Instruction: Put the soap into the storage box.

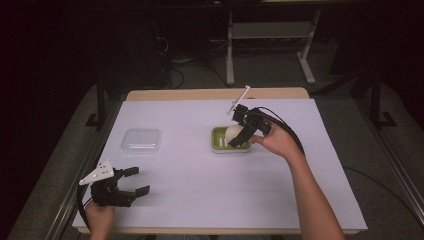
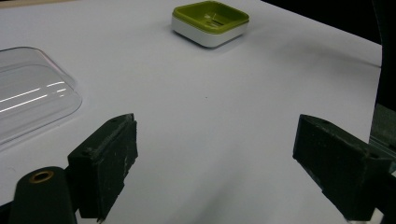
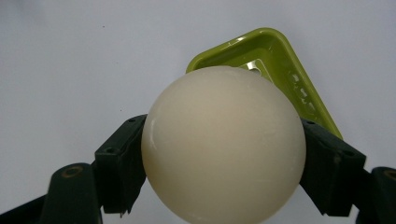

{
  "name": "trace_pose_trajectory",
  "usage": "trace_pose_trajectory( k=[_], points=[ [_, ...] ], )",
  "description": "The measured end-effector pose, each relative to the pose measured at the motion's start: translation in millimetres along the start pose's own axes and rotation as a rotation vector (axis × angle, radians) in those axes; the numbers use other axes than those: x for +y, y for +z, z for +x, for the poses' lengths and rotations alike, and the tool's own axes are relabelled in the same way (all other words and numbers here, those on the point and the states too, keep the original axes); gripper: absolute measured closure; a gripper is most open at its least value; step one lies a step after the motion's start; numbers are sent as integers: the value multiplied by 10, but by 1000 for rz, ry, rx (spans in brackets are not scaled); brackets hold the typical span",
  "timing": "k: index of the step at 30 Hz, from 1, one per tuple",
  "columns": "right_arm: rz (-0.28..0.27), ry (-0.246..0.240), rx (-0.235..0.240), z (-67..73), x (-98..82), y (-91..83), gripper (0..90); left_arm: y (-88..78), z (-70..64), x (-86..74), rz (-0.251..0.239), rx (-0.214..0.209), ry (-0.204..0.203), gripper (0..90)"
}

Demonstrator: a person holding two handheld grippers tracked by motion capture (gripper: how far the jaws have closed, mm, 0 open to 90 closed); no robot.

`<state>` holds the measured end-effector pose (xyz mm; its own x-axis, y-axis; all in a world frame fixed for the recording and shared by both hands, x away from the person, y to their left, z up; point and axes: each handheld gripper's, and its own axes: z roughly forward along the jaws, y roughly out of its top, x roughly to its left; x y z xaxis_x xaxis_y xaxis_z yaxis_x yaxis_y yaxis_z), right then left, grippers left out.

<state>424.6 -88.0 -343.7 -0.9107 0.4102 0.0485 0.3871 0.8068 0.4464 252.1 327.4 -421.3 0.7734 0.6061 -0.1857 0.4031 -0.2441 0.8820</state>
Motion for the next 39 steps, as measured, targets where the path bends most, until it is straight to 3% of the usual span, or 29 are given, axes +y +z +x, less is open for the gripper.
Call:
trace_pose_trajectory(
  k=[9,39],
  points=[
    [-8,16,13,-63,72,84,237,0,0,0,0,-2,0,132],
    [49,94,-10,-292,98,445,237,-1,0,-2,0,-3,-1,132]
  ],
)
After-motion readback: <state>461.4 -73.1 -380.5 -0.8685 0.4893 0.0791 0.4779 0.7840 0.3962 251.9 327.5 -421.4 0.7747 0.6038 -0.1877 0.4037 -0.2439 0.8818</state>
